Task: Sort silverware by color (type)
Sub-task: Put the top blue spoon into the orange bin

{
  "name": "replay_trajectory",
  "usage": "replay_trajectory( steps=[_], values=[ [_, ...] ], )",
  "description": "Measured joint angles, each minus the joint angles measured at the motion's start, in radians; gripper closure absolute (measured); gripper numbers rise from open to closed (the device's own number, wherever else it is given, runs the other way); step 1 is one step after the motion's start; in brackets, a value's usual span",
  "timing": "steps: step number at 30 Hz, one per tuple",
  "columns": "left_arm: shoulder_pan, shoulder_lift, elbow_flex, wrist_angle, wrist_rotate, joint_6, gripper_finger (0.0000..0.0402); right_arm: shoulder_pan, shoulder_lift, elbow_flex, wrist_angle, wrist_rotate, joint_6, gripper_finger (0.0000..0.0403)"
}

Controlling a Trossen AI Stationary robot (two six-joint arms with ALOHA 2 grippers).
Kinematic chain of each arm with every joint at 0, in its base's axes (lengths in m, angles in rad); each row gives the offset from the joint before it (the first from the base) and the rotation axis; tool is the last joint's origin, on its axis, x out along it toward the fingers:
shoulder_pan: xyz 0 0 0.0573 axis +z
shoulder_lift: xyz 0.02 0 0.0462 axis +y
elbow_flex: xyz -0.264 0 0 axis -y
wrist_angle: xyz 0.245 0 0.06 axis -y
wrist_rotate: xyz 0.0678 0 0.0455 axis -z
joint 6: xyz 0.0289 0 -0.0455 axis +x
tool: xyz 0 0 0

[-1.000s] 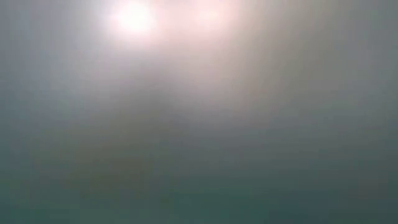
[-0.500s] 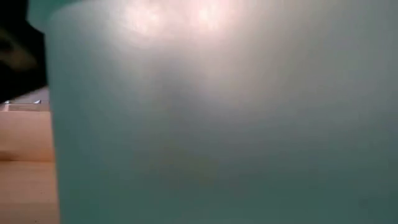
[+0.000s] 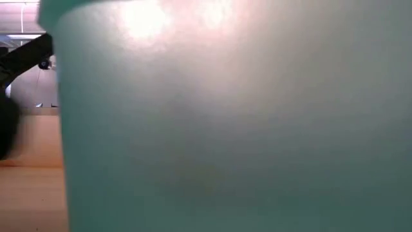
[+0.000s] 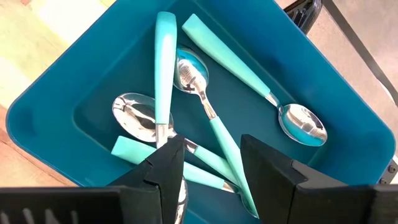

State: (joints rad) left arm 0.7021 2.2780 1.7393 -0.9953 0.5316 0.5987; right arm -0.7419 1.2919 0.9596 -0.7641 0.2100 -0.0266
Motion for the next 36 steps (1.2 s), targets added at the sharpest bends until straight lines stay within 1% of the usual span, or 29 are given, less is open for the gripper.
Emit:
replay_trajectory(
  steps=[4, 8, 11, 15, 18, 21, 28, 29, 32, 36],
  values=[
    [0.0, 0.0, -0.005, -0.152, 0.0, 0.048, 0.0402, 0.0, 0.0, 0.0, 0.002, 0.0, 0.0, 0.0255],
    [-0.007, -0.011, -0.014, -0.132, -0.001, 0.075, 0.0402, 0.0, 0.0, 0.0, 0.004, 0.0, 0.0, 0.0255],
    [-0.011, -0.037, -0.013, -0.029, 0.001, 0.075, 0.0402, 0.0, 0.0, 0.0, 0.008, 0.0, 0.0, 0.0255],
    [-0.009, -0.036, -0.014, 0.13, -0.009, 0.004, 0.0402, 0.0, 0.0, 0.0, 0.011, 0.0, 0.0, 0.0255],
    [-0.008, -0.037, -0.013, 0.18, -0.08, -0.021, 0.0402, 0.0, 0.0, 0.0, 0.015, 0.0, 0.0, 0.0255],
    [-0.007, -0.036, -0.014, 0.151, -0.147, -0.029, 0.0402, 0.0, 0.0, 0.0, 0.015, 0.0, 0.0, 0.0255],
    [-0.007, 0.016, 0.002, 0.053, -0.146, -0.004, 0.0401, 0.0, 0.0, 0.0, 0.016, 0.0, 0.0, 0.0255],
    [-0.009, 0.015, 0.003, 0.045, -0.145, 0.006, 0.0402, 0.0, 0.0, 0.0, 0.016, 0.0, 0.0, 0.0255],
    [-0.006, 0.017, -0.002, -0.009, -0.062, 0.018, 0.0402, 0.0, 0.0, 0.0, 0.016, 0.0, 0.0, 0.0255],
    [-0.018, 0.016, -0.013, -0.105, -0.052, 0.021, 0.0402, 0.0, 0.0, 0.0, 0.019, 0.0, 0.0, 0.0255]
  ],
)
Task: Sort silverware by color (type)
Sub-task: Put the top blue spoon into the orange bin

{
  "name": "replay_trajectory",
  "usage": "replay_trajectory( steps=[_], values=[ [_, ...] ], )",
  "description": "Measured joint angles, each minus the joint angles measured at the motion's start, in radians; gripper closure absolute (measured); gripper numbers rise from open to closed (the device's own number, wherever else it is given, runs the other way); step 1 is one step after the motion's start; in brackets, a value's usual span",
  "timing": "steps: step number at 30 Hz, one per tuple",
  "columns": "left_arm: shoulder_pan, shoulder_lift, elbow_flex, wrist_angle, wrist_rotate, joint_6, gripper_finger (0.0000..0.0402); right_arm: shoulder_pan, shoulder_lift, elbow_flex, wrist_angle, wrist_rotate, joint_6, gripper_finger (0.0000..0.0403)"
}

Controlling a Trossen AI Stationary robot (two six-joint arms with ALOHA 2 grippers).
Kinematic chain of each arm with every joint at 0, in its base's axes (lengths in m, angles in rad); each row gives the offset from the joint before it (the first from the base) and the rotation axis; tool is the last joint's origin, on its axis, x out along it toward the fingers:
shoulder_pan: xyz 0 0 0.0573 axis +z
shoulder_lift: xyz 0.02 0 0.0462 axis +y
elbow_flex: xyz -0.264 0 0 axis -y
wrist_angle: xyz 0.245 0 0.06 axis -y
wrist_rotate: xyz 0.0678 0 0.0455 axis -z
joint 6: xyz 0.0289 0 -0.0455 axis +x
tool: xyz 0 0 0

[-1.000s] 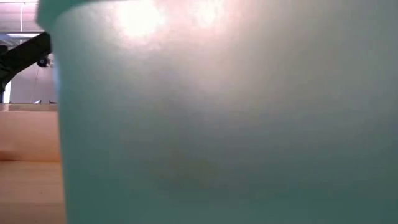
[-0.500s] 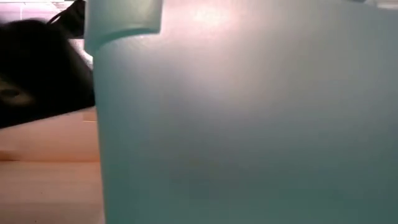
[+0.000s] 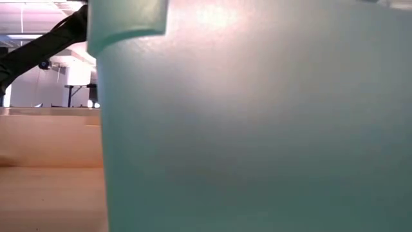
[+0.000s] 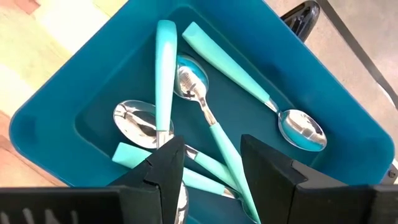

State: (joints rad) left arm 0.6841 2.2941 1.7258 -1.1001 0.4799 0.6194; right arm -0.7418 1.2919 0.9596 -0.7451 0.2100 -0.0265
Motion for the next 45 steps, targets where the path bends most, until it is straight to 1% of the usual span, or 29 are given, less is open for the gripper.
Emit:
replay_trajectory(
  steps=[3, 5, 6, 8, 10, 14, 17, 21, 23, 26, 27, 30, 38, 40, 45],
  values=[
    [-0.015, -0.006, -0.039, -0.058, 0.011, 0.022, 0.0402, 0.0, 0.0, 0.0, 0.001, 0.0, 0.0, 0.0255],
    [-0.033, -0.031, -0.075, -0.049, -0.015, 0.037, 0.0402, 0.0, 0.0, 0.0, 0.002, 0.0, 0.0, 0.0255],
    [-0.042, -0.04, -0.09, -0.048, -0.012, 0.042, 0.0402, 0.0, 0.0, 0.0, 0.003, 0.0, 0.0, 0.0255],
    [-0.054, -0.05, -0.128, -0.059, 0.07, 0.061, 0.0402, 0.0, 0.0, 0.0, 0.003, 0.0, 0.0, 0.0255],
    [-0.069, -0.073, -0.169, -0.057, 0.116, 0.076, 0.0402, 0.0, 0.0, 0.0, 0.003, 0.0, 0.0, 0.0255],
    [-0.104, -0.131, -0.251, -0.036, 0.131, 0.099, 0.0402, 0.0, 0.0, 0.0, 0.003, 0.0, 0.0, 0.0255],
    [-0.123, -0.166, -0.298, 0.035, 0.13, 0.087, 0.0402, 0.0, 0.0, 0.0, 0.003, 0.0, 0.0, 0.0255],
    [-0.13, -0.217, -0.305, 0.091, 0.144, -0.001, 0.0402, 0.0, 0.0, 0.0, 0.003, 0.0, 0.0, 0.0255],
    [-0.137, -0.227, -0.308, 0.081, 0.187, -0.017, 0.0402, 0.0, 0.0, 0.0, 0.003, 0.0, 0.0, 0.0255],
    [-0.155, -0.263, -0.308, 0.083, 0.295, -0.032, 0.0402, 0.0, 0.0, 0.0, 0.003, 0.0, 0.0, 0.0255],
    [-0.161, -0.269, -0.311, 0.083, 0.305, -0.033, 0.0402, 0.0, 0.0, 0.0, 0.003, 0.0, 0.0, 0.0255],
    [-0.179, -0.271, -0.317, 0.089, 0.287, -0.034, 0.0402, 0.0, 0.0, 0.0, 0.003, 0.0, 0.0, 0.0255],
    [-0.239, -0.278, -0.331, 0.145, 0.285, -0.058, 0.0402, 0.0, 0.0, 0.0, 0.003, 0.0, 0.0, 0.0255],
    [-0.266, -0.285, -0.35, 0.18, 0.224, -0.075, 0.0402, 0.0, 0.0, 0.0, 0.003, 0.0, 0.0, 0.0255],
    [-0.339, -0.313, -0.401, 0.36, -0.052, -0.185, 0.0402, 0.0, 0.0, 0.0, 0.003, 0.0, 0.0, 0.0255]
  ],
)
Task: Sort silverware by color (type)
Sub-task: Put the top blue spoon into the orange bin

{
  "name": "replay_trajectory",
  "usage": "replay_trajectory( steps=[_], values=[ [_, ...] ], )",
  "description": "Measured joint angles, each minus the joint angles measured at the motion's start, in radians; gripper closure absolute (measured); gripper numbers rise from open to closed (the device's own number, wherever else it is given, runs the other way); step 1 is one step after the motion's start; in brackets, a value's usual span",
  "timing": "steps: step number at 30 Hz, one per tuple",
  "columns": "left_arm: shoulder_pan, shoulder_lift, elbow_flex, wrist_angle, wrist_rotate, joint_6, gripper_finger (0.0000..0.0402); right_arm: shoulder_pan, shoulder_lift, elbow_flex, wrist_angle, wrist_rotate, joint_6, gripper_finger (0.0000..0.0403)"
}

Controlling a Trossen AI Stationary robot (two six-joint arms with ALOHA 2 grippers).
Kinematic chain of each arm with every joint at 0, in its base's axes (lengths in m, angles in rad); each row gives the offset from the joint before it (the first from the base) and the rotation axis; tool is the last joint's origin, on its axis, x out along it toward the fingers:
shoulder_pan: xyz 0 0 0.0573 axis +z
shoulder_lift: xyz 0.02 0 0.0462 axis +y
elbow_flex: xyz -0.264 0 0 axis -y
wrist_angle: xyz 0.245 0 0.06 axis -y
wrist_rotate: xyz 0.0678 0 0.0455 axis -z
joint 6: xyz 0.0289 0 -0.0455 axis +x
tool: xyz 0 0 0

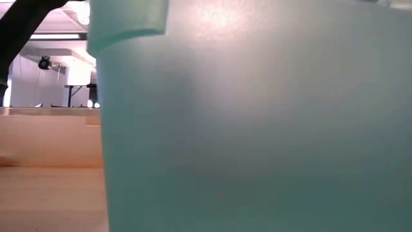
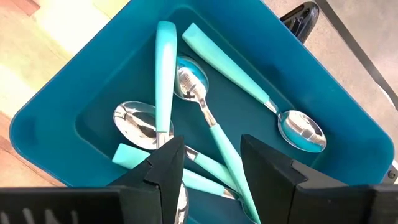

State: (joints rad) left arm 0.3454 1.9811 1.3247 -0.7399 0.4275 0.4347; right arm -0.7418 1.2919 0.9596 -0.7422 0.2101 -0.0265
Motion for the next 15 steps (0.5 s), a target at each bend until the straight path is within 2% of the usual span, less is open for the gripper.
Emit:
replay_trajectory(
  steps=[3, 6, 11, 15],
  values=[
    [-0.025, -0.015, -0.041, 0.117, -0.045, -0.09, 0.0402, 0.0, 0.0, 0.0, 0.0, 0.0, 0.0, 0.0255],
    [-0.033, -0.034, -0.076, 0.175, -0.132, -0.202, 0.0402, 0.0, 0.0, 0.0, 0.0, 0.0, 0.0, 0.0255],
    [-0.032, -0.069, -0.13, 0.28, -0.162, -0.352, 0.0398, 0.0, 0.0, 0.0, 0.0, 0.0, 0.0, 0.0255],
    [-0.033, -0.091, -0.146, 0.286, -0.204, -0.452, 0.0348, 0.0, 0.0, 0.0, 0.0, 0.0, 0.0, 0.0255]
  ],
)
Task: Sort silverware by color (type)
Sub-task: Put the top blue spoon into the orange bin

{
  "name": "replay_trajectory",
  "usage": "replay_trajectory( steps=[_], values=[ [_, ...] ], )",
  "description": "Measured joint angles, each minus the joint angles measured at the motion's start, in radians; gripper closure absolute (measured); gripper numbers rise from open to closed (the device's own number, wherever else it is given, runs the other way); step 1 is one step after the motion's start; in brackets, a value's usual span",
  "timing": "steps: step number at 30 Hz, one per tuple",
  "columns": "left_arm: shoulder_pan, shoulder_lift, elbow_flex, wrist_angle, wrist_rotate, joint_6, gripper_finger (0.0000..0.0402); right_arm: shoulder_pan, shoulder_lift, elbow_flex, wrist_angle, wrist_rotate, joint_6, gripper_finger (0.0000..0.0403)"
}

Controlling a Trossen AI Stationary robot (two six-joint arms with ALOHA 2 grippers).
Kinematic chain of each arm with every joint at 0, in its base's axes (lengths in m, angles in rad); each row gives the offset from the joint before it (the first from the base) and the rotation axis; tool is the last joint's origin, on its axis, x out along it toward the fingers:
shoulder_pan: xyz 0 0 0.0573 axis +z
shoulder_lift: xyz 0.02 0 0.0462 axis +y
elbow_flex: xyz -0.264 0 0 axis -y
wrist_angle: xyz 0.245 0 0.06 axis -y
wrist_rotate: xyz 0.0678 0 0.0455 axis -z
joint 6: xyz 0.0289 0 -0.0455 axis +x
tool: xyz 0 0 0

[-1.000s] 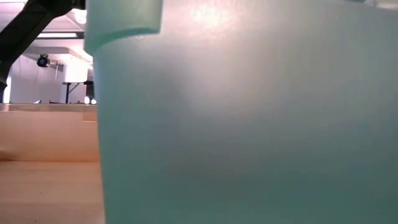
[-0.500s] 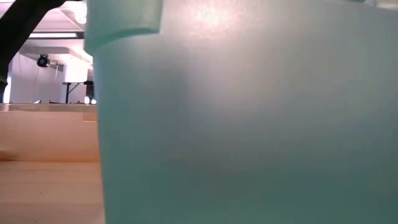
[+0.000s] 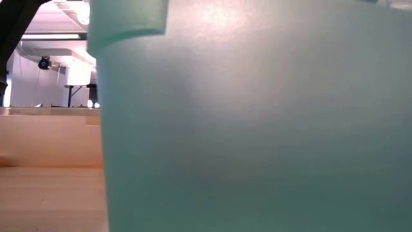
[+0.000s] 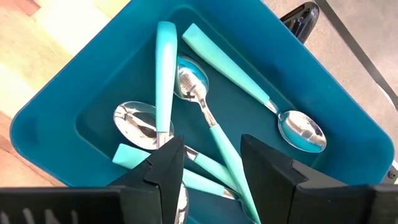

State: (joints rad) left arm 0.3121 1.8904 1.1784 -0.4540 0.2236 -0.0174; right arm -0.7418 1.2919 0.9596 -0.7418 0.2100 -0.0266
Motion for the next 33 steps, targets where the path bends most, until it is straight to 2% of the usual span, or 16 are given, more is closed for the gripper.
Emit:
replay_trajectory(
  steps=[6, 9, 11, 18, 26, 33],
  values=[
    [-0.002, -0.001, -0.018, 0.001, -0.001, -0.122, 0.0224, 0.0, 0.0, 0.0, 0.0, 0.0, 0.0, 0.0255],
    [-0.002, -0.001, -0.019, 0.002, -0.021, -0.182, 0.0194, 0.0, 0.0, 0.0, 0.0, 0.0, 0.0, 0.0255],
    [-0.002, -0.001, -0.02, -0.001, -0.058, -0.21, 0.019, 0.0, 0.0, 0.0, 0.0, 0.0, 0.0, 0.0255],
    [-0.013, -0.002, -0.017, -0.005, -0.064, -0.264, 0.0201, 0.0, 0.0, 0.0, 0.0, 0.0, 0.0, 0.0255],
    [-0.015, -0.033, -0.017, -0.022, -0.073, -0.257, 0.0202, 0.0, 0.0, 0.0, 0.0, 0.0, 0.0, 0.0255],
    [-0.014, -0.063, -0.017, -0.111, -0.224, -0.246, 0.0203, 0.0, 0.0, 0.0, 0.0, 0.0, 0.0, 0.0255]
  ],
)
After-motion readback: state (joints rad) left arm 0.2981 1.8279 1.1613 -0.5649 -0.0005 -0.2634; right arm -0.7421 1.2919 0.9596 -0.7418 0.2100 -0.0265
